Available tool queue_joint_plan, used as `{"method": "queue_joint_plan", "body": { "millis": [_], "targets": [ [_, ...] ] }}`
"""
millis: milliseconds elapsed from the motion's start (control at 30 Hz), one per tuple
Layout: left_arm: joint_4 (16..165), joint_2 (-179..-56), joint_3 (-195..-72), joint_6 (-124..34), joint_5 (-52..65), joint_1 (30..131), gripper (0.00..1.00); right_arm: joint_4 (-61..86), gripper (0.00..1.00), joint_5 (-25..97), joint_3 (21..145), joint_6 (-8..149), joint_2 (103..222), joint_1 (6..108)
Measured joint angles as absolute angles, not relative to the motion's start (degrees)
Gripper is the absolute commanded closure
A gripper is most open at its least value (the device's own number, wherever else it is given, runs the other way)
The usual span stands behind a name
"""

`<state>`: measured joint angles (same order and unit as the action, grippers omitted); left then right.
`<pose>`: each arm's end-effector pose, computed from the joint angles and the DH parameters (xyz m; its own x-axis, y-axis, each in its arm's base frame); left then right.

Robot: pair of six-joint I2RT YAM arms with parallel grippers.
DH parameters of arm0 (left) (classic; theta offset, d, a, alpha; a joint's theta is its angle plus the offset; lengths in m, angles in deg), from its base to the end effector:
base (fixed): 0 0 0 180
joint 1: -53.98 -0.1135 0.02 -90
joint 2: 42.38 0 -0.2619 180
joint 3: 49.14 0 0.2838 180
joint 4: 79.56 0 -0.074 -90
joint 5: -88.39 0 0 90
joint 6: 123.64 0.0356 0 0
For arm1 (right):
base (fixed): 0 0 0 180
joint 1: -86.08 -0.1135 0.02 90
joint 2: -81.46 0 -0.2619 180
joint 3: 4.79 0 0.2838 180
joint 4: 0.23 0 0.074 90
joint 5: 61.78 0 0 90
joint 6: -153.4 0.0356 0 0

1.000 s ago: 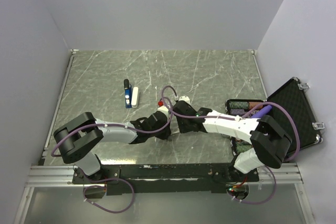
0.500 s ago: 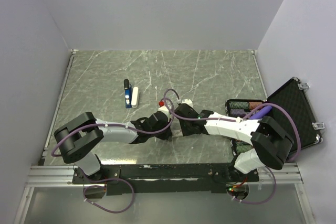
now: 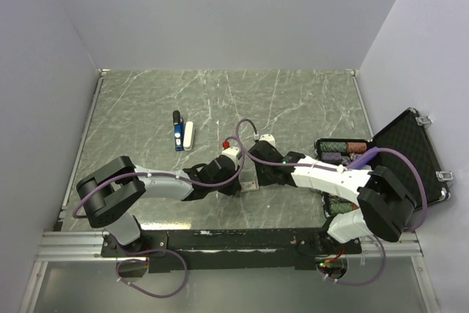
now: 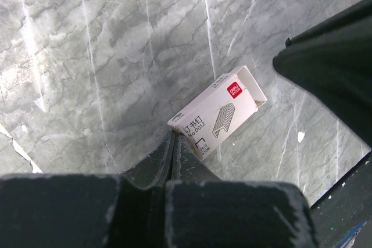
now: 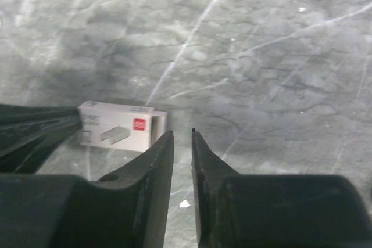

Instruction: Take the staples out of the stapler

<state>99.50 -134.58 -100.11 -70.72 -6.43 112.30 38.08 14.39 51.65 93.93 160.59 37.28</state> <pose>0.1730 -0.2747 0.1147 -0.7728 0.1083 -0.6253 0.4379 0.8042 -0.4019 0.1942 0.2089 0.1663 -0.8286 -0.1976 -0.5238 -0.2709 0.9603 0.0662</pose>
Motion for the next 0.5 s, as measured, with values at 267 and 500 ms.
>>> {"method": "queue_joint_plan", "body": {
  "millis": [267,500],
  "targets": [
    [98.54,-134.19,-100.08,-70.8,-7.04,112.46,0.99,36.66,1.0,15.68,50.34,93.8,161.21,38.4],
    [97.12,-133.6,-100.08,-70.96,-7.57,112.63,0.99,35.44,1.0,17.25,49.07,93.84,162.65,38.44]
  ]
}}
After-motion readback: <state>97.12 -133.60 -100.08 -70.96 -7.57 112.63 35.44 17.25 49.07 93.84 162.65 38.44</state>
